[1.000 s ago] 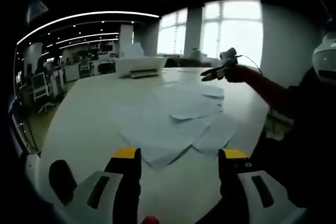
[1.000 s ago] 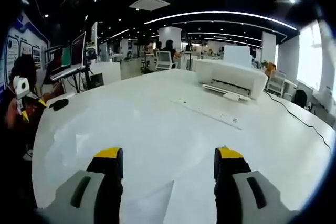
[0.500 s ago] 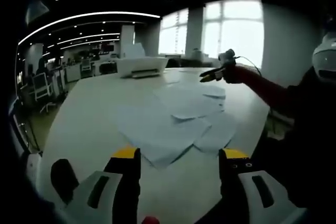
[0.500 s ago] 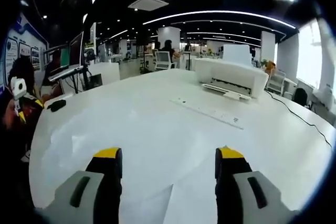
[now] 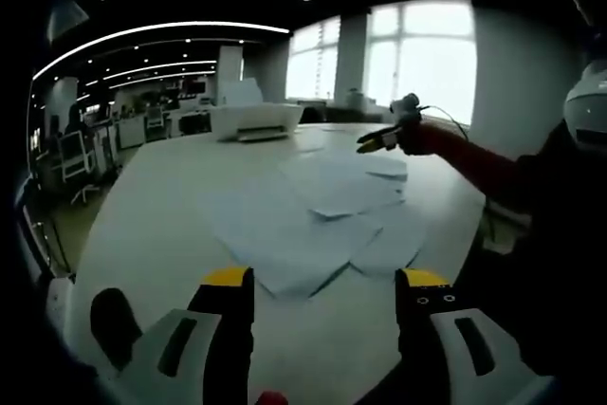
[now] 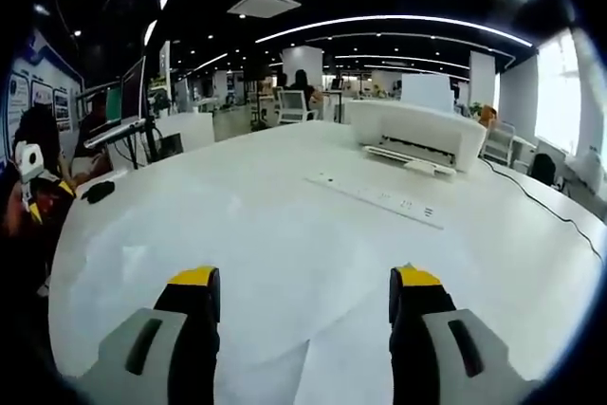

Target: Organize the stack of printing papers by aligning and flattening the scattered papers on the table

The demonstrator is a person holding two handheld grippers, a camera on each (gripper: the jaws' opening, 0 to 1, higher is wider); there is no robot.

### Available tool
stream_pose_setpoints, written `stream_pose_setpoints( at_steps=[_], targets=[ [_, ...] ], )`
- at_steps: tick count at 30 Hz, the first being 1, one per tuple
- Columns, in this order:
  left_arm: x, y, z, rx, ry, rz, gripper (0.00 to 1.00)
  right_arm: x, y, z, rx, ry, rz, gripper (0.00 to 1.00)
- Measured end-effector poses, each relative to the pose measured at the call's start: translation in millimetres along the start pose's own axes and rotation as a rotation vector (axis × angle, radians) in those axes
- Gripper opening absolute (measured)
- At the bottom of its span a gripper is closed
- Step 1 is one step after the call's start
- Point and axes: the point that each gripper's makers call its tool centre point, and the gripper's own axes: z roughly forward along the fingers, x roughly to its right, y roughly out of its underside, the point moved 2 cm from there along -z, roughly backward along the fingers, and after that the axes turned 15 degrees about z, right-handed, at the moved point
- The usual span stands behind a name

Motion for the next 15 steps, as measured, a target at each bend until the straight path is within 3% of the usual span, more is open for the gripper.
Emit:
stream_pose_setpoints(
  at_steps=[15],
  targets=[
    [3.0,-1.0,4,-0.003,0.013,0.001,0.63,18,4.4,21,-0.016,0.018,0.022,0.67]
  ],
)
